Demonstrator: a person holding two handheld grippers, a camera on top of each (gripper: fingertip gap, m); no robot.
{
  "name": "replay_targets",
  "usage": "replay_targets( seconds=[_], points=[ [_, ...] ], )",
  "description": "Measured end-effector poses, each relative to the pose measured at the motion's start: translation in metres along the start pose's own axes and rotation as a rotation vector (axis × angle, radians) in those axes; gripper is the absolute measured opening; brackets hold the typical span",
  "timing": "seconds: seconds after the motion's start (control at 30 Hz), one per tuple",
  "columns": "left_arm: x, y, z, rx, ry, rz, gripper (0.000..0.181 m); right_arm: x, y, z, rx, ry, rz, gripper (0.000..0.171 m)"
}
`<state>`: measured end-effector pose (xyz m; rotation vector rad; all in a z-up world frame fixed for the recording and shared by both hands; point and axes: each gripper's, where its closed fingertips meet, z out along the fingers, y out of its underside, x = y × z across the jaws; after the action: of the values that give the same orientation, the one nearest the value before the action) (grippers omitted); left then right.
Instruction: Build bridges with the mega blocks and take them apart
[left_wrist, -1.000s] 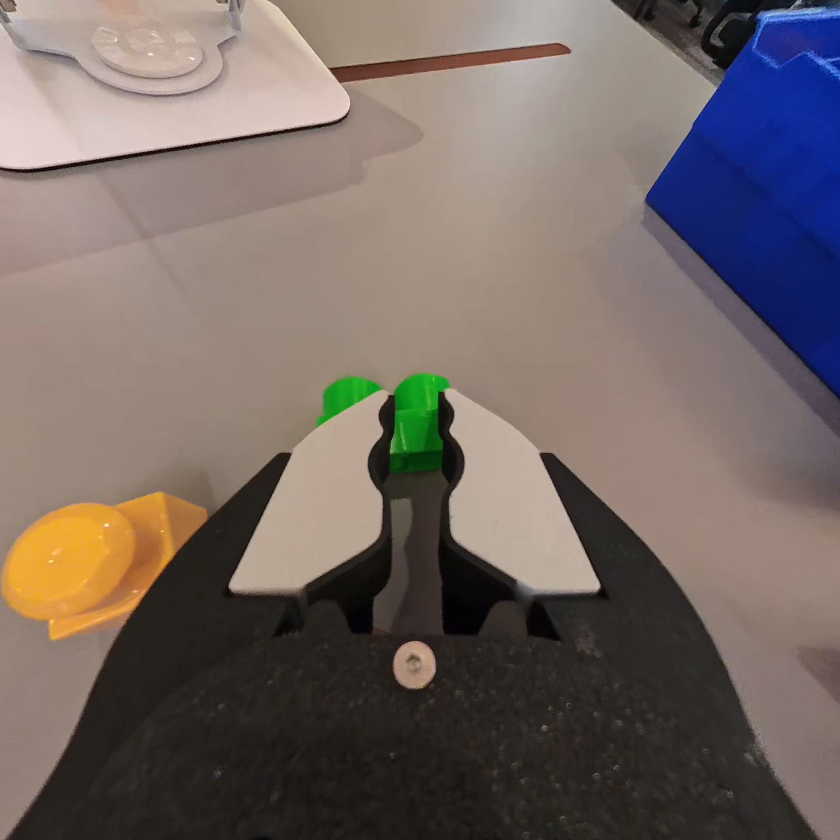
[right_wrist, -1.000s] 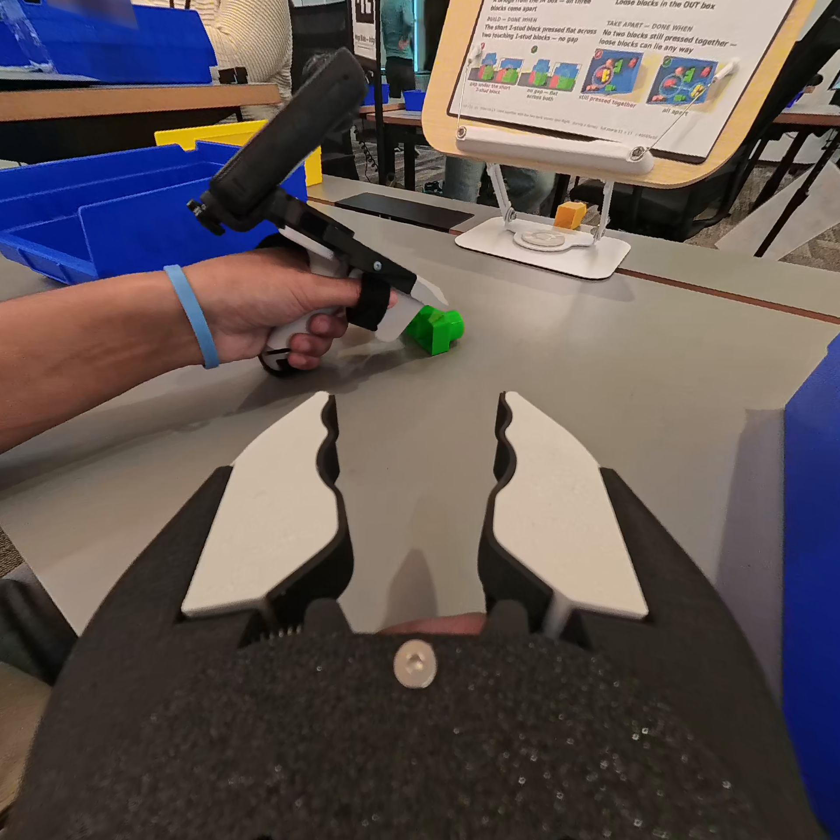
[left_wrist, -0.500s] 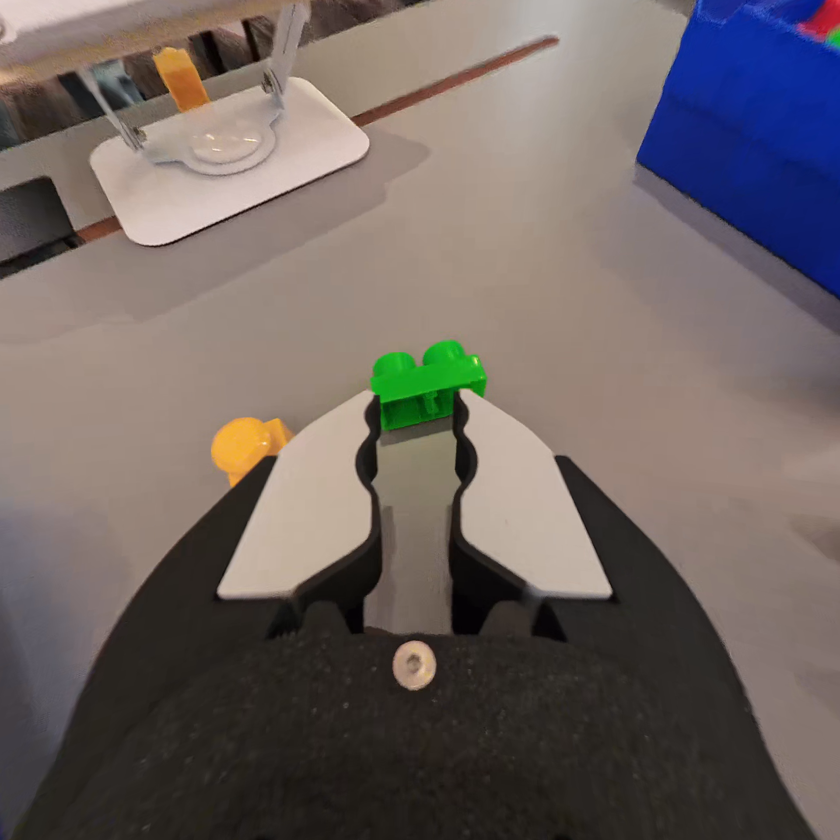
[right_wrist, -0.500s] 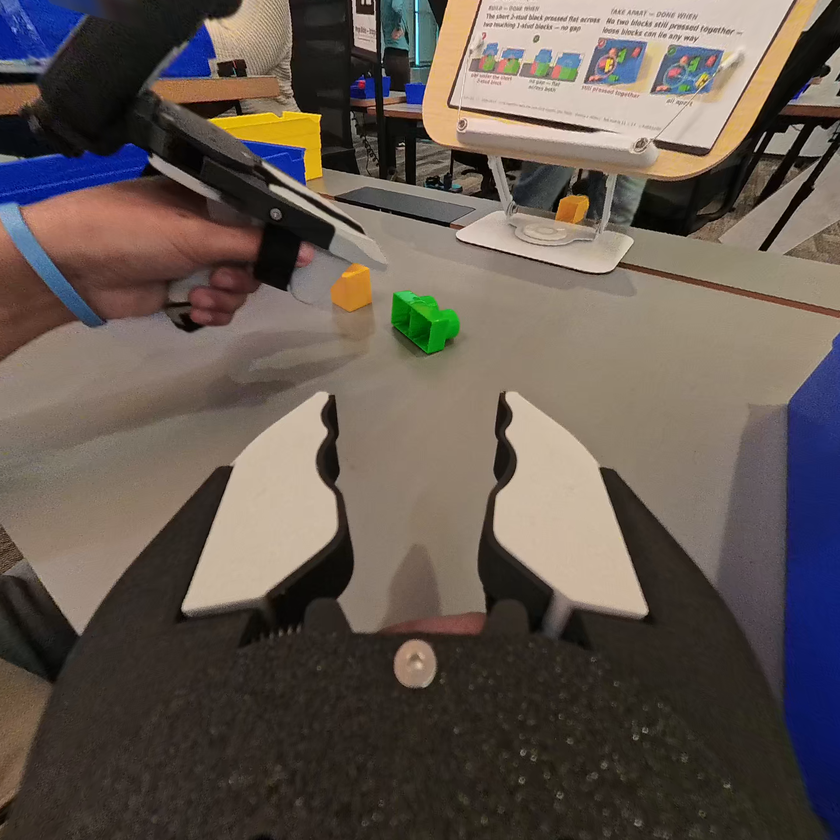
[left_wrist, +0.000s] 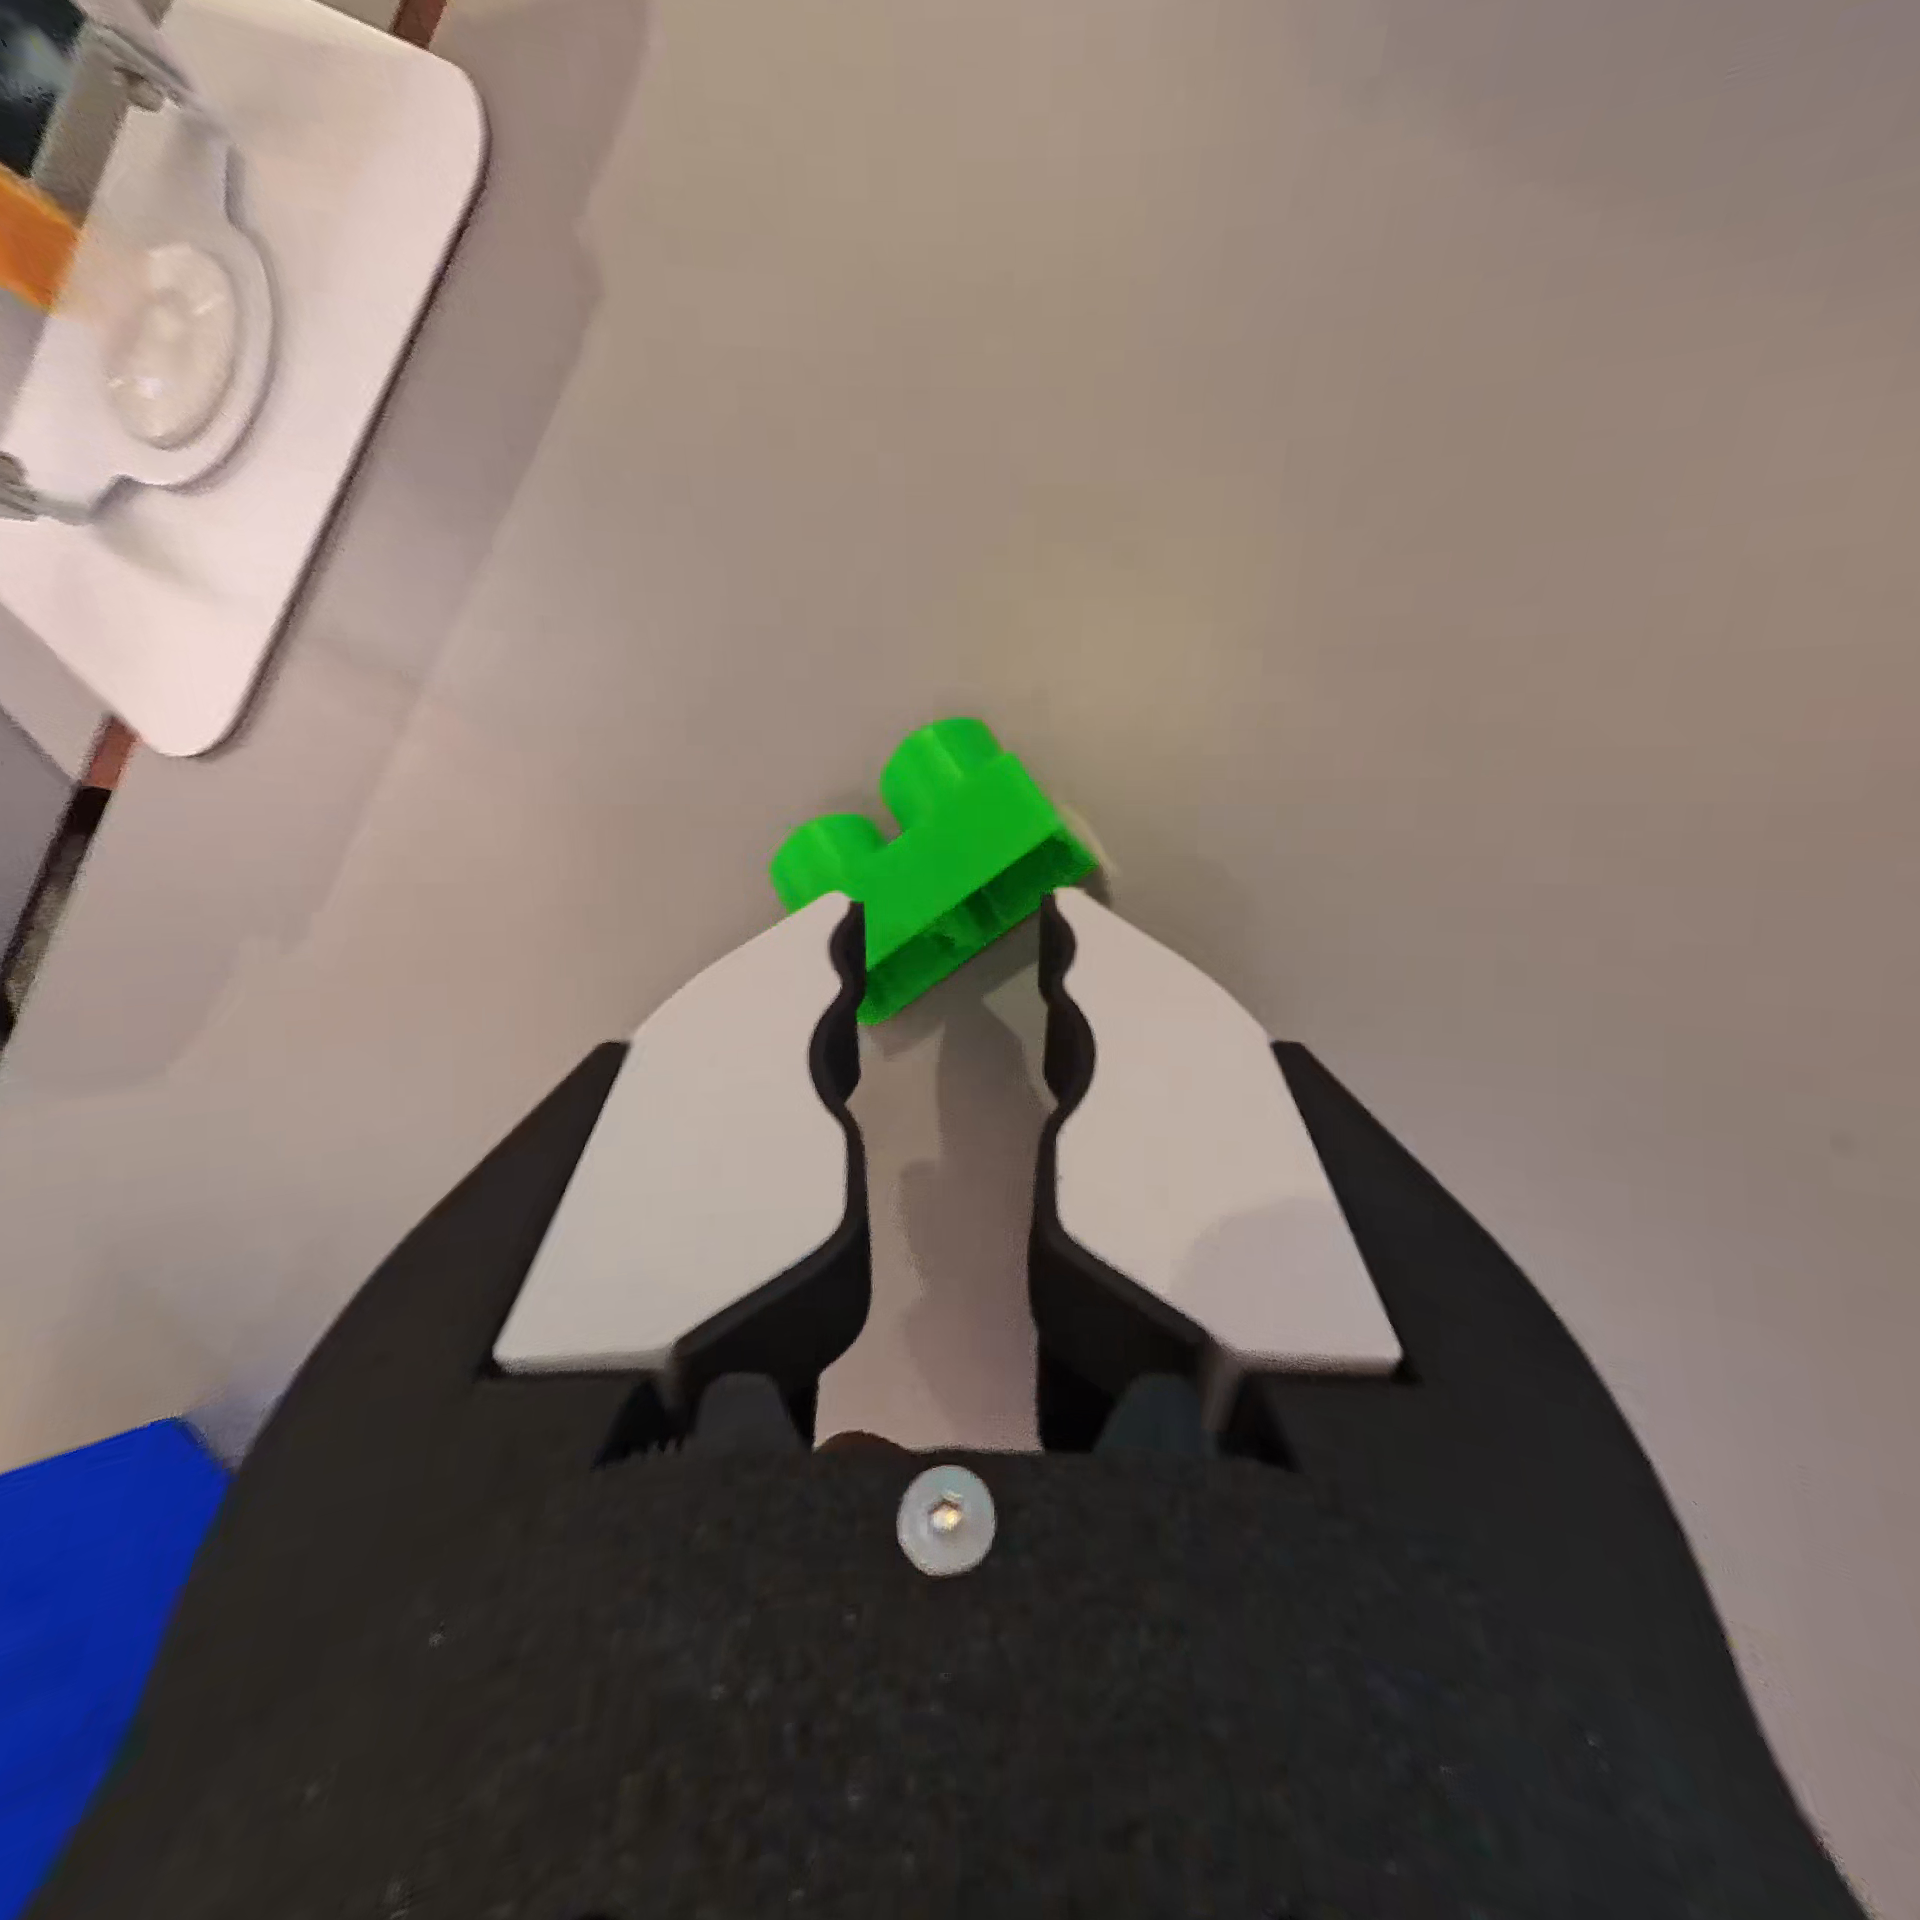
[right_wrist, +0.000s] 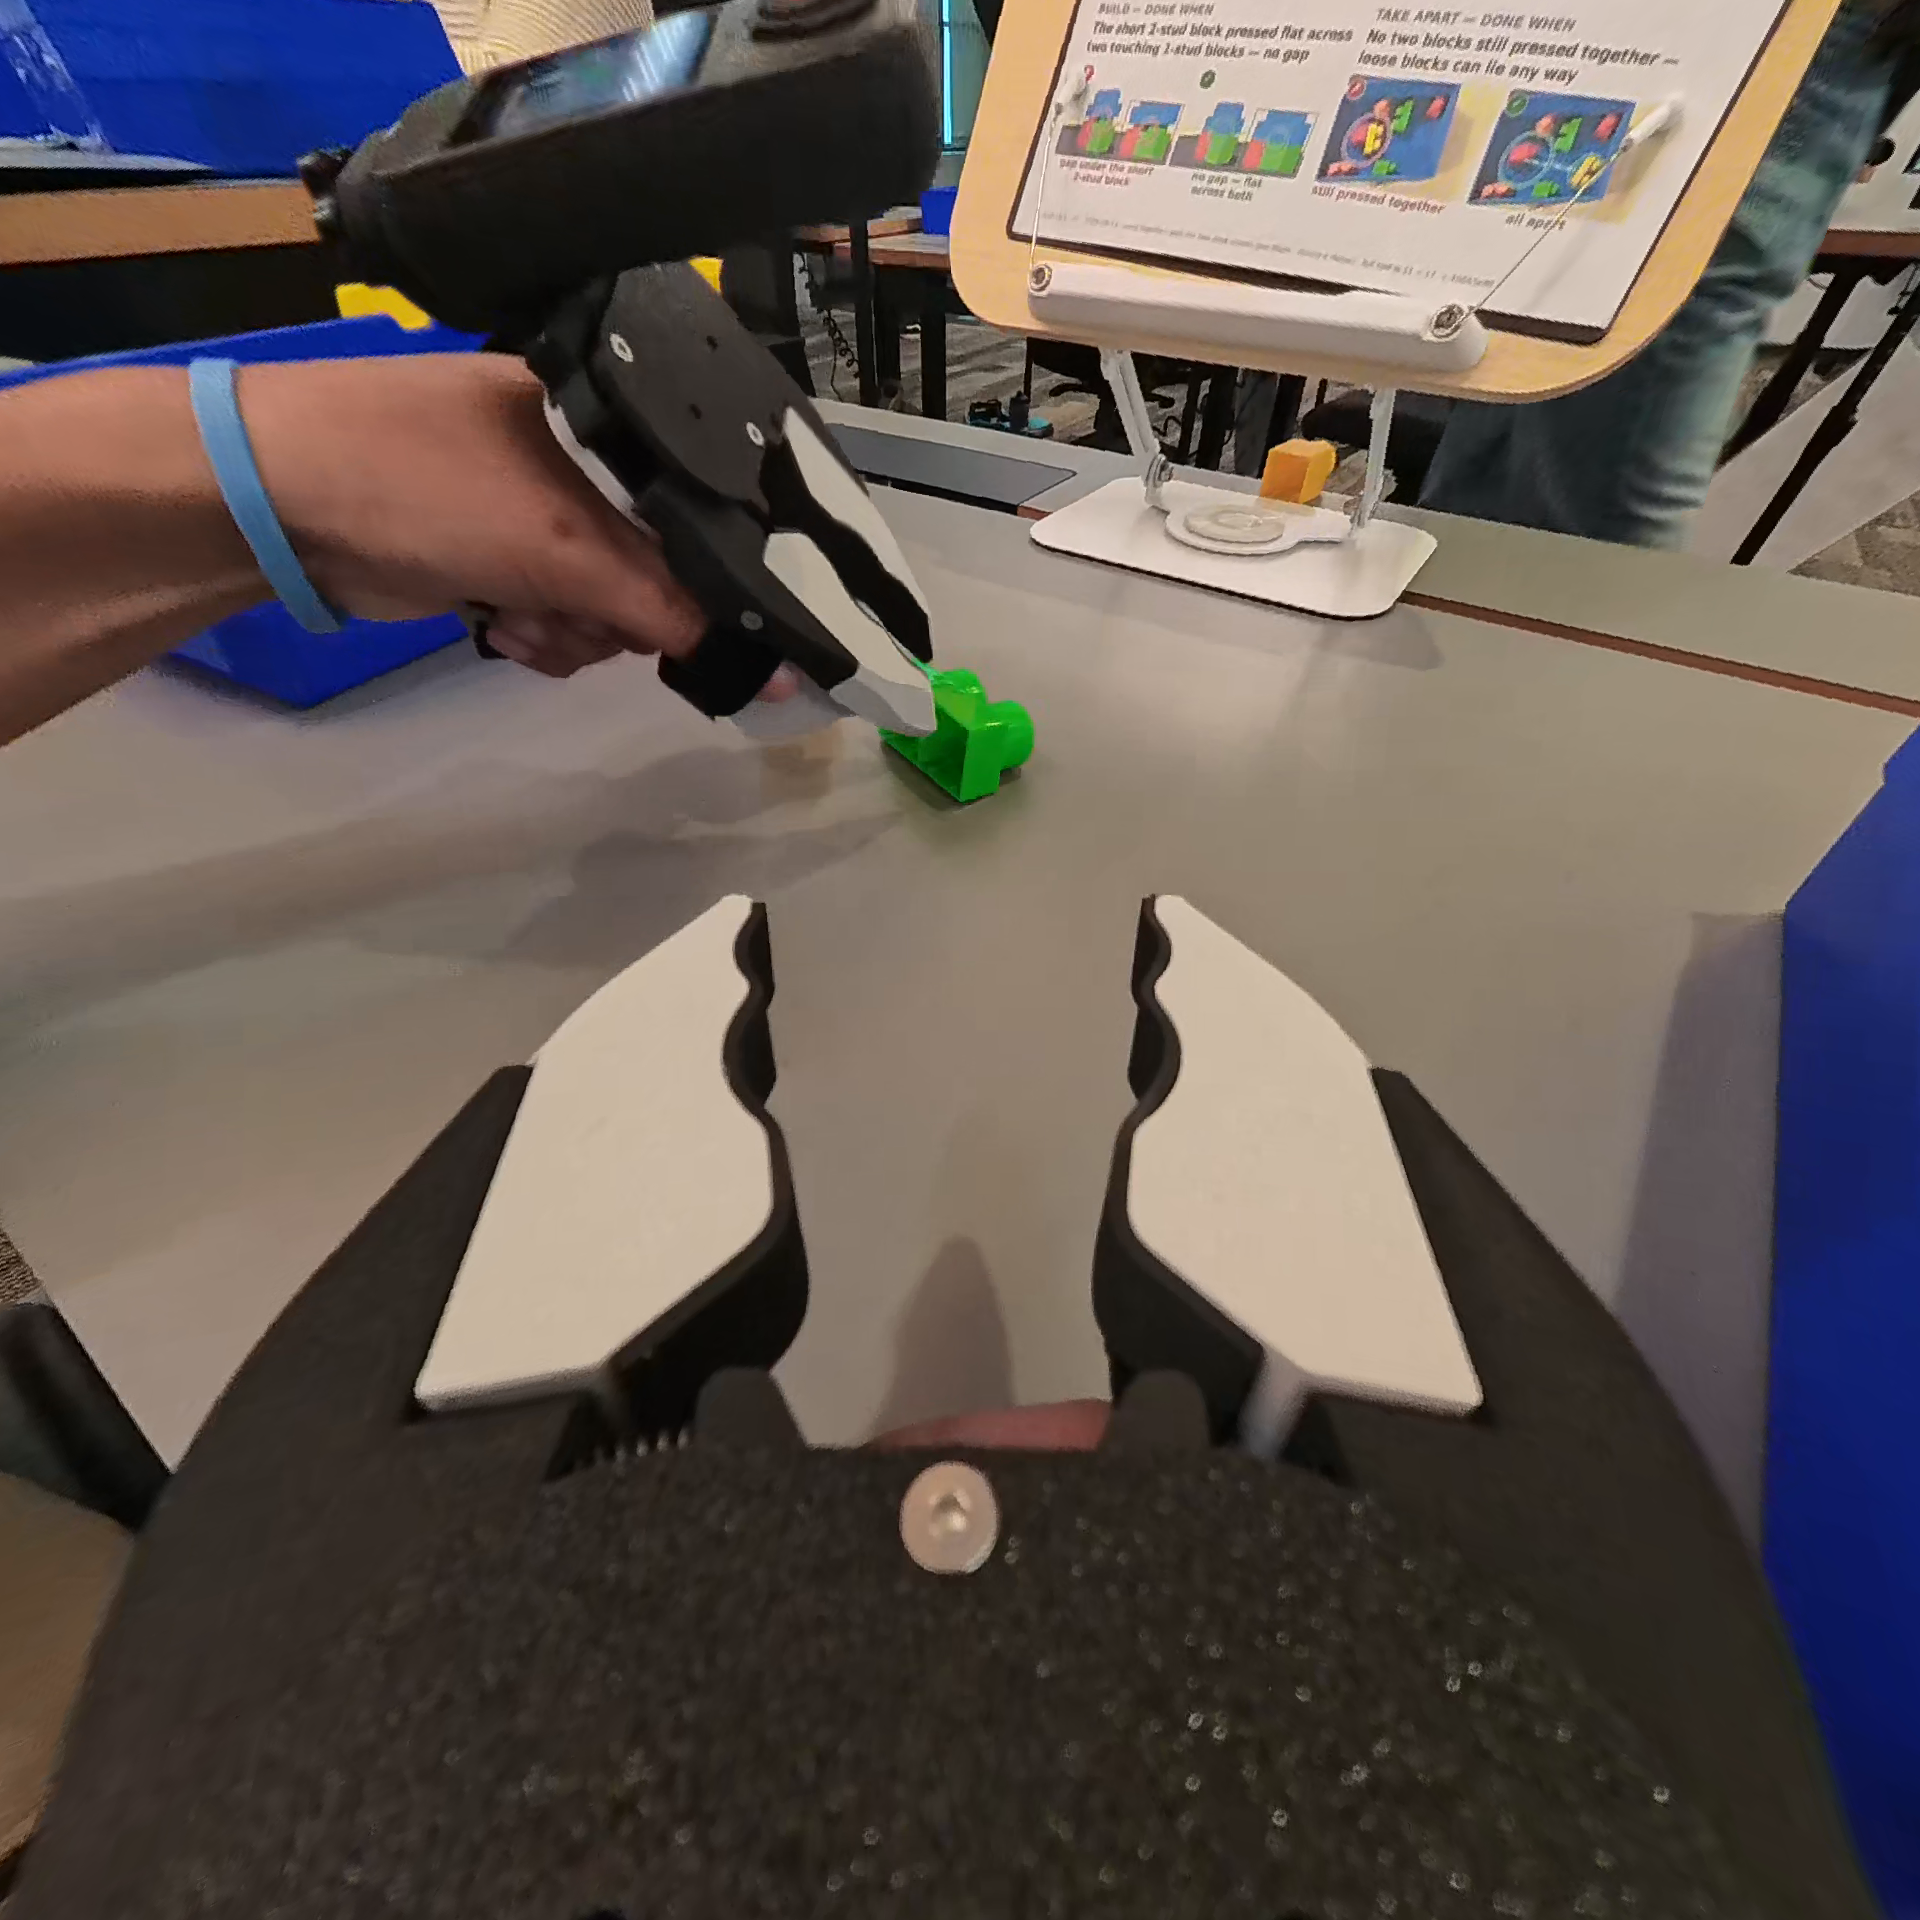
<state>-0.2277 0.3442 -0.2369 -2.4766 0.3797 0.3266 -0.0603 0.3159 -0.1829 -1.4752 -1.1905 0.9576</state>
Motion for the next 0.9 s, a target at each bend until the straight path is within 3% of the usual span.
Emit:
replay_targets(
  seconds=[0.23, 0.4, 0.6, 0.77, 0.9],
  points=[
    [-0.004, 0.005, 0.011, -0.039, -0.057, 0.086, 0.021, 0.003, 0.003, 0.001, -0.004, -0.001, 0.015, 0.067],
    [-0.001, 0.006, 0.008, 0.002, -0.057, 0.047, 0.014, 0.006, 0.004, 0.001, -0.006, 0.004, 0.019, 0.066],
    [0.002, 0.011, -0.001, 0.034, -0.059, -0.006, 0.027, 0.006, 0.005, 0.002, -0.011, 0.000, 0.025, 0.066],
    [-0.002, 0.014, -0.030, 0.182, -0.063, -0.219, 0.037, 0.008, 0.004, 0.001, -0.007, -0.004, 0.051, 0.066],
    [-0.008, 0.033, -0.078, 0.389, -0.124, -0.472, 0.045, 0.014, 0.004, -0.001, -0.009, 0.013, 0.075, 0.066]
  ],
)
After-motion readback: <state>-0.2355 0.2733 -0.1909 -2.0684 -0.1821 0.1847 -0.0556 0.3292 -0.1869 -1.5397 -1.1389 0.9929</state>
